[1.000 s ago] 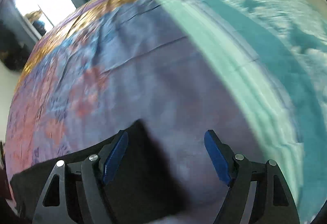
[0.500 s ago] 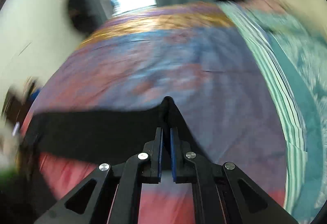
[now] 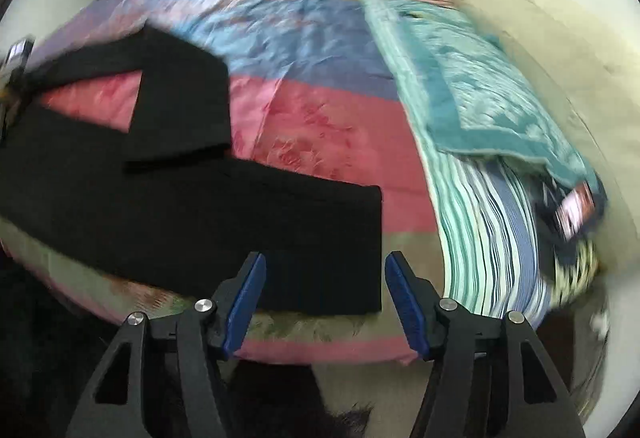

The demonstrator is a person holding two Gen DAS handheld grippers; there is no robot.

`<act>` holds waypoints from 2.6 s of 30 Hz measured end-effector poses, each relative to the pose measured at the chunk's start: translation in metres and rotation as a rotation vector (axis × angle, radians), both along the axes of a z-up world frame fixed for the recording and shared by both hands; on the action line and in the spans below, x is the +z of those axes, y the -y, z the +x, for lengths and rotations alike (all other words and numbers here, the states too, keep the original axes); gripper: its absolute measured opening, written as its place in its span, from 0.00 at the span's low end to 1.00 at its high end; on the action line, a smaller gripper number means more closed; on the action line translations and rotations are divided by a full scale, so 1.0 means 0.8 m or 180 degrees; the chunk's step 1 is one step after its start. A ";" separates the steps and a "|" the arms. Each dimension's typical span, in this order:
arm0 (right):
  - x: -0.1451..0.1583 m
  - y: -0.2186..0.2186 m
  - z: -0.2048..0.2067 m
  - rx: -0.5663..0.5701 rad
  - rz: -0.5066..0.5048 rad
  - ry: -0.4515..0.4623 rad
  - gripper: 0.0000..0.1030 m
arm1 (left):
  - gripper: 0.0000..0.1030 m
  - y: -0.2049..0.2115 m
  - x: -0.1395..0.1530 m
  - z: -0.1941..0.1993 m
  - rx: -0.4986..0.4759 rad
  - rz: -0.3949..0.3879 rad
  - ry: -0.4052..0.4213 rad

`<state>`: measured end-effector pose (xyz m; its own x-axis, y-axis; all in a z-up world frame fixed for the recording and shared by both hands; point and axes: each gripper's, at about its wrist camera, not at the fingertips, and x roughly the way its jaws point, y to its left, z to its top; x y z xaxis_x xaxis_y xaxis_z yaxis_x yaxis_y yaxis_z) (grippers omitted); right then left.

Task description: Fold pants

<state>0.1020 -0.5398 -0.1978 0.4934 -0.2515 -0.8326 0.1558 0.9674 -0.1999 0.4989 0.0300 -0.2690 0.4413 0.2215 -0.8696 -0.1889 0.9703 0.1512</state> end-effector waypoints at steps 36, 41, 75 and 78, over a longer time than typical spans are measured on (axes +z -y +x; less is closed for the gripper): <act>-0.151 -0.092 0.125 -0.1908 0.3298 0.1012 0.04 | 1.00 -0.003 -0.010 -0.195 -0.0313 -0.0115 0.0652; -0.093 -0.072 0.093 -0.1593 0.3198 0.1275 0.03 | 1.00 -0.002 -0.009 -0.194 -0.0298 -0.0087 0.0616; -0.150 -0.042 0.070 -0.2463 0.3557 0.1298 0.13 | 1.00 0.008 -0.007 -0.195 -0.0296 0.0126 0.0653; -0.137 -0.037 0.063 -0.2376 0.3335 0.1303 0.13 | 1.00 0.008 -0.007 -0.194 -0.0289 0.0128 0.0633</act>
<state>0.1524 -0.5105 -0.3071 0.7760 0.0915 -0.6240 0.5777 0.2938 0.7615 0.3440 0.0238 -0.2745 0.6230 0.2057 -0.7547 -0.1311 0.9786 0.1585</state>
